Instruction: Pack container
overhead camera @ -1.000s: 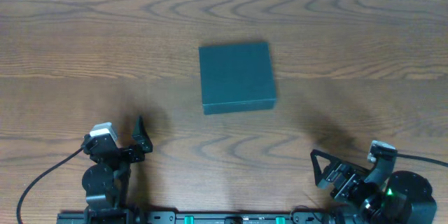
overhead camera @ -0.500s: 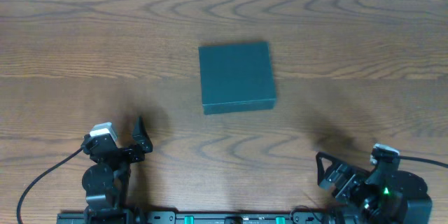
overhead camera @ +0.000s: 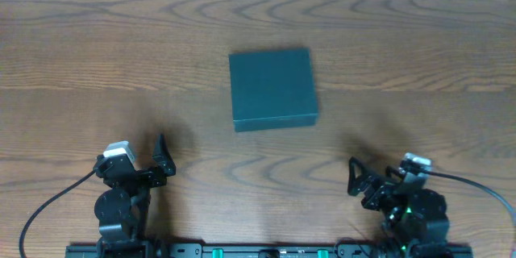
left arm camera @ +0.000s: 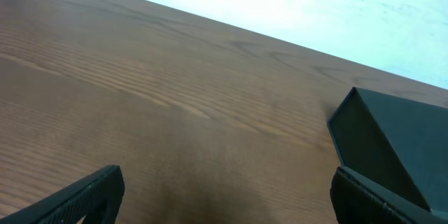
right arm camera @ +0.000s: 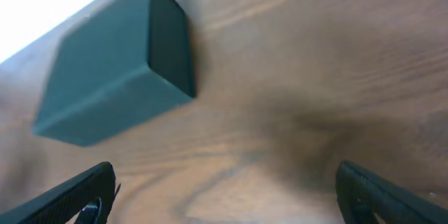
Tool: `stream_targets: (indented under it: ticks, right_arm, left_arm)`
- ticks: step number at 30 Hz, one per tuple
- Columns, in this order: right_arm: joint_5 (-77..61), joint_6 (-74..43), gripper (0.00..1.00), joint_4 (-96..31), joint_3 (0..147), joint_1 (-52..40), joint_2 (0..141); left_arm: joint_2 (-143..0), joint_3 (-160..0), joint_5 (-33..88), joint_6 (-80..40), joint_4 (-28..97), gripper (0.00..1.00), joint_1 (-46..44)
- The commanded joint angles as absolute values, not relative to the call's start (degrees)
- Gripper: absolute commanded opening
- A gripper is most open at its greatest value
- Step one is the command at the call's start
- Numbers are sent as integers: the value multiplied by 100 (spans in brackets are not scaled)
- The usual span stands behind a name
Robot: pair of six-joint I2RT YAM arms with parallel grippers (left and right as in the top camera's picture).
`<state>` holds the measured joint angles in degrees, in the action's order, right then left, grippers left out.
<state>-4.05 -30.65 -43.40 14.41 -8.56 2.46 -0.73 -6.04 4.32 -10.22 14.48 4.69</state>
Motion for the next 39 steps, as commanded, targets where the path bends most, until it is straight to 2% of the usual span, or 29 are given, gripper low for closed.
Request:
stream_targets:
  ticks: [1, 12, 20, 39]
  right_arm:
    - [-320, -2639, 99, -4298, 1162, -908, 25]
    - [-320, -1507, 99, -4241, 921, -1304, 27]
    - [-320, -1514, 99, -4241, 921, -1988, 30]
    - [-322, -1514, 99, -4241, 921, -1990, 32]
  left_arm:
    - [-25, -449, 445, -919, 1466, 95, 436]
    - [-25, -449, 445, -919, 1466, 95, 436]
    - [-25, -449, 445, -919, 1466, 95, 436]
    - [-25, -449, 445, -919, 1466, 95, 436]
